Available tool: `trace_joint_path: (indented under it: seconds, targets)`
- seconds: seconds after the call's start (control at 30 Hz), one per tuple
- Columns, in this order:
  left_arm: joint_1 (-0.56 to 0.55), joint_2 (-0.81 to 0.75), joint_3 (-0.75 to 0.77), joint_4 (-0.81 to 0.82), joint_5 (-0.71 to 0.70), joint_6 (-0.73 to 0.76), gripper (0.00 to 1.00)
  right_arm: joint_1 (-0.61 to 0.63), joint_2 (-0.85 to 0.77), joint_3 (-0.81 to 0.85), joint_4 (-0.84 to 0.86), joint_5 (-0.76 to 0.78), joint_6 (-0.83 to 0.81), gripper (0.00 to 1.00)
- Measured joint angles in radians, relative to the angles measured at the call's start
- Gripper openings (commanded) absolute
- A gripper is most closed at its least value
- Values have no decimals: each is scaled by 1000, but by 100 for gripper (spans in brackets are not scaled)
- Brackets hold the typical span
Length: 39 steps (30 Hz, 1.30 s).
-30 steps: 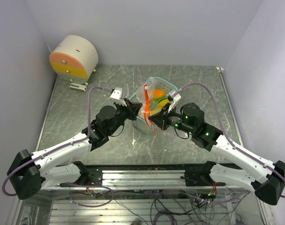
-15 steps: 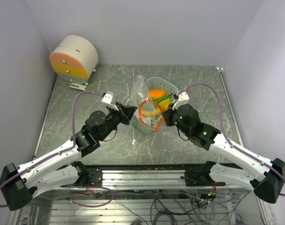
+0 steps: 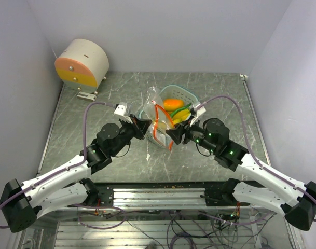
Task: Place the food in the zip-top bag and seal the zipper
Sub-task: Open the zipper of the food storage bag.
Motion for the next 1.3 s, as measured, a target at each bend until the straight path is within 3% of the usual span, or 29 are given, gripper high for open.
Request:
trace_joint_path:
  seconds: [0.17,0.37,0.47,0.6,0.77,0.87,0.97,1.07,1.3]
  targets:
    - [0,1,0,-1,5,0,7,0,41,0,36,-24,-16,62]
    - [0,-16,0,-5,13,-3,7,0,105,2,76,-10,-37,62]
    - [0,-27,0,-3,35,-3,7,0,136,2,108,11,-43,48]
    - [0,-29,-3,1,83,-3,7,0,158,2,153,43,-50,0]
    - [0,-36,-14,-13,121,-3,8,1,170,5,177,133,-28,0]
    - [0,-76,-14,-66,115,1,23,2,168,5,170,259,1,0]
    - [0,-140,-14,-128,82,10,70,2,159,5,145,378,32,0]
    - [0,-220,-13,-170,59,36,98,2,146,6,117,463,69,0]
    - [0,-252,36,-172,72,72,99,60,177,79,85,575,113,0]
